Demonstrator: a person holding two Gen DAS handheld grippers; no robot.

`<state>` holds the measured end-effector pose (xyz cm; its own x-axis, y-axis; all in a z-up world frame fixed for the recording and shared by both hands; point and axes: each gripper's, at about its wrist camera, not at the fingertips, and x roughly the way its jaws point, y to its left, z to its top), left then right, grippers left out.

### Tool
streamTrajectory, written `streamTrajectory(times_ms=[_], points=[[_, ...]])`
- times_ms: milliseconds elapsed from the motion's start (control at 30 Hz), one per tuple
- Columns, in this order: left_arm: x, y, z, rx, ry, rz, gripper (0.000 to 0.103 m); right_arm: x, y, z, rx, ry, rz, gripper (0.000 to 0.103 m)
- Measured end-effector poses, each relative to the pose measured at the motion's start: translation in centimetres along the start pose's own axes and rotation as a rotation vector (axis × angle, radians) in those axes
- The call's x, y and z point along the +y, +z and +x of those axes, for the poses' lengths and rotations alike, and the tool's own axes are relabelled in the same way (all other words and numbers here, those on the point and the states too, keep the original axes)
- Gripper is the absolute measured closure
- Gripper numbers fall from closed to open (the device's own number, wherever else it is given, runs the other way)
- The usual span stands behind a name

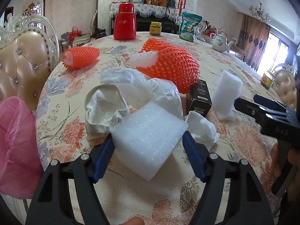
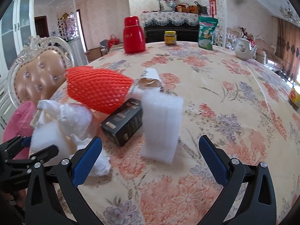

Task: Collect trash
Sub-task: 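Grasp the white foam block with the left gripper while the right gripper grasps another foam block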

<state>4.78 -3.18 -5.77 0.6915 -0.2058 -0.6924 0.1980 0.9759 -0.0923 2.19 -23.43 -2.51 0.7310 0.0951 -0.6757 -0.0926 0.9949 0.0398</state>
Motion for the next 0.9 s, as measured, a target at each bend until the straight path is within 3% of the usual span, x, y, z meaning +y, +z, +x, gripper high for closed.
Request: streamTrajectory(times_ms=[300,500,667,900], points=[[-0.5,0.8,-1.6,-0.039,-0.051,0.036,0.034,-0.5,1.3,3.0,0.051,-0.085,0.016,0.007],[-1.0,1.5,-2.8,-0.071,-0.08,0.043,0.034,-0.7,1.4,4.3,0.086,-0.097,0.025,0.027],[-1.3,2.1,-3.6,-0.094,-0.092,0.043,0.034,-0.7,1.3,4.5,0.095,-0.065,0.021,0.052],[-2.3,2.2,-4.2,-0.108,-0.114,0.056,0.034,-0.6,1.0,2.8,0.056,-0.042,0.019,0.053]])
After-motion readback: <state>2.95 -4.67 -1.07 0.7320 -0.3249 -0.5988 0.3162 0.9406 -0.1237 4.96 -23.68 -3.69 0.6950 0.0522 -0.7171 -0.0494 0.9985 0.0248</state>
